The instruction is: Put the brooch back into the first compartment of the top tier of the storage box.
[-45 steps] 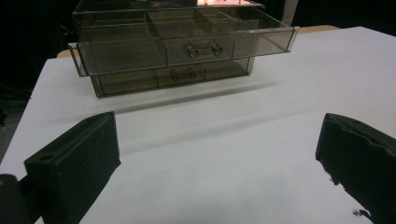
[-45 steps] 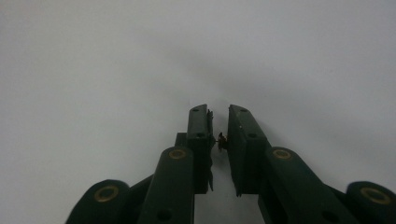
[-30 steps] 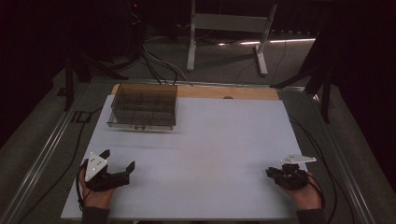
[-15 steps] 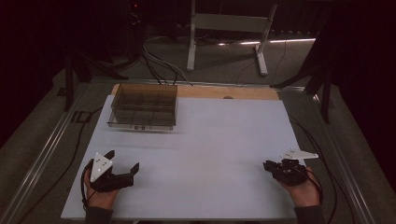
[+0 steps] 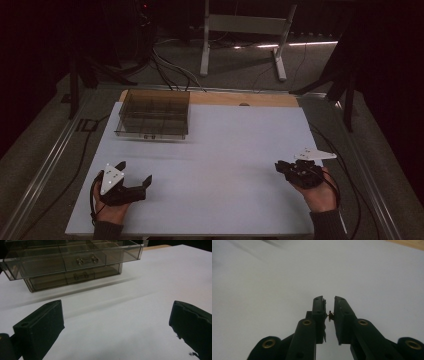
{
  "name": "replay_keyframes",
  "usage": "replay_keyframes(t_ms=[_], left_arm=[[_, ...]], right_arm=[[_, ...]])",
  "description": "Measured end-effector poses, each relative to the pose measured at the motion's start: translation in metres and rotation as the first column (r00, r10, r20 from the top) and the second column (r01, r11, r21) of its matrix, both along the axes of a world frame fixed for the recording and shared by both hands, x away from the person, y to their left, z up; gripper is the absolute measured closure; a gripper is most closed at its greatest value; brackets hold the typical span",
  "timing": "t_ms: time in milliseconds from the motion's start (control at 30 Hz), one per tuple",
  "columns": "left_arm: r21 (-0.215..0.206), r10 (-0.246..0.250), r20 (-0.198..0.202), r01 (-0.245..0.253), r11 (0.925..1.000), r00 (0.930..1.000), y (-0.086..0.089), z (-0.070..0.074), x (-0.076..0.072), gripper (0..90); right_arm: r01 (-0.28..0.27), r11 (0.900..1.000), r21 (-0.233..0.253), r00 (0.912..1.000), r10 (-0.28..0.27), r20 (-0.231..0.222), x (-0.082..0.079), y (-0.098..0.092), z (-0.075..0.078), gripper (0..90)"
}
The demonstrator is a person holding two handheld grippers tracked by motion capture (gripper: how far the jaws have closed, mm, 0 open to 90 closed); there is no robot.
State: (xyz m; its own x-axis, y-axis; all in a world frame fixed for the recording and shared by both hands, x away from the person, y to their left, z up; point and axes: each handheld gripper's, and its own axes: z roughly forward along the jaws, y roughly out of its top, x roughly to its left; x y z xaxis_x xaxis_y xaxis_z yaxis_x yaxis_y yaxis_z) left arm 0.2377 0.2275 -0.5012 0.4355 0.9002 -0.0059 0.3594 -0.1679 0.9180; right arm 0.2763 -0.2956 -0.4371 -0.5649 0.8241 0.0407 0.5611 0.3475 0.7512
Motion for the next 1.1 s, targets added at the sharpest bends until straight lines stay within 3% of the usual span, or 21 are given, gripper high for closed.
replay_keyframes(t_ms=[733,800,1100], left_arm=[[-0.008,-0.005,-0.002,0.005,1.0,1.0,-0.002,-0.001,0.0,0.4],[-0.007,-0.006,-0.002,0.006,1.0,1.0,-0.001,-0.001,0.0,0.4],[-0.008,-0.008,0.004,0.008,0.9999,1.0,-0.002,-0.001,0.0,0.4]], right_arm=[[-0.056,0.998,0.012,0.9966,0.055,0.061,0.027,0.046,0.036,80.3],[-0.077,0.997,0.015,0.9938,0.076,0.081,0.032,0.059,0.045,80.3],[-0.079,0.996,0.029,0.9895,0.075,0.123,0.043,0.079,0.059,80.3]])
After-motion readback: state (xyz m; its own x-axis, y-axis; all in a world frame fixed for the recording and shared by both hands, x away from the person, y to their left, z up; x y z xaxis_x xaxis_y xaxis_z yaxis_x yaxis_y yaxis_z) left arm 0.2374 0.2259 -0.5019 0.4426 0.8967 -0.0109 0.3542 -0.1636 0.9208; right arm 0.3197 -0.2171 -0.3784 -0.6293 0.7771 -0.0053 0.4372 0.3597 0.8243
